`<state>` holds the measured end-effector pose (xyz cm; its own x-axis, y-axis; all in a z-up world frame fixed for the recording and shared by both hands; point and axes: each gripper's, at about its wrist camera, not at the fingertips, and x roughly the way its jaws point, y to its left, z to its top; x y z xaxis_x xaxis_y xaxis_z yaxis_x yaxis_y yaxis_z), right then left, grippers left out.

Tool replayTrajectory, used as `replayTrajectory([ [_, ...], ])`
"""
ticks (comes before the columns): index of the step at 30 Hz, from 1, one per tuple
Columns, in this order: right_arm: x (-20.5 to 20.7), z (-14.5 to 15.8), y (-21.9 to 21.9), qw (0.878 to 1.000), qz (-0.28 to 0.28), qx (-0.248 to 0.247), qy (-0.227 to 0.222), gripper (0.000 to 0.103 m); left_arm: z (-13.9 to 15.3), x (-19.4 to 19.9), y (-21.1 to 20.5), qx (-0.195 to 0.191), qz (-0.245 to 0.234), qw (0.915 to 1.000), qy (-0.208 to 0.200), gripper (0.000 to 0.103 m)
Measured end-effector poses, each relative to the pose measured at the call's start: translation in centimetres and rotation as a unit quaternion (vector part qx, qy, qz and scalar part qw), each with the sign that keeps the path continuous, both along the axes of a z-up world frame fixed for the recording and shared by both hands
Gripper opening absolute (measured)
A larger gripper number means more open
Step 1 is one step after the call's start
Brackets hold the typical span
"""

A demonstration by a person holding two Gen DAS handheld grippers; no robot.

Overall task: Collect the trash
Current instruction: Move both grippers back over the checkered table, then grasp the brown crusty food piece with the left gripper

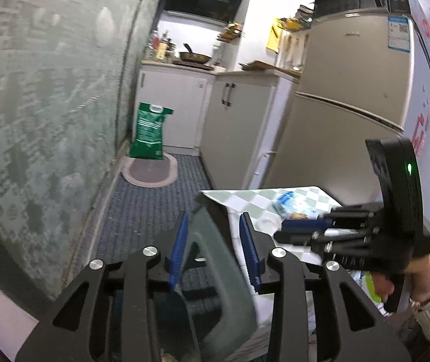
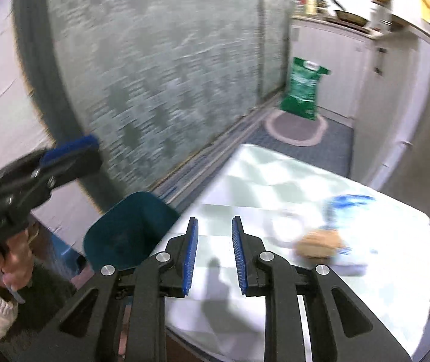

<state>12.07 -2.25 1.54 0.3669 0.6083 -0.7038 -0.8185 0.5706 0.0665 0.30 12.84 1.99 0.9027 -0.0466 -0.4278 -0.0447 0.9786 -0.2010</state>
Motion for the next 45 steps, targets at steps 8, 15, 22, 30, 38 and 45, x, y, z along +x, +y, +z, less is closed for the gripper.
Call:
replayTrajectory([
  [8,3.1,0.2,-5.7,0.998,-0.066,0.012,0.003,0.028,-1.1,3.9,-4.7,0.005,-0.040,0.9989,0.023,0.044],
  [15,3.7,0.5,-8.8,0.996,-0.087,0.028,0.009,0.032,-2.4,7.1,-8.2,0.029,-0.059,0.9969,0.043,0.046],
  [22,5.1,0.8,-11.7,0.992,-0.113,0.054,0.030,0.034,-3.7,11.3,-11.4,0.049,-0.083,0.9933,0.064,0.046],
  [30,5.8,0.6,-12.7,0.990,-0.117,0.061,0.041,0.034,-4.9,14.2,-14.3,0.079,-0.084,0.9904,0.077,0.046],
  [38,6.5,-0.1,-13.9,0.989,-0.129,0.056,0.044,0.034,-5.7,15.7,-14.1,0.070,-0.071,0.9909,0.090,0.031],
  [45,6.4,-0.6,-13.3,0.990,-0.128,0.043,0.036,0.045,-5.2,15.1,-13.2,0.054,-0.062,0.9935,0.079,0.021],
])
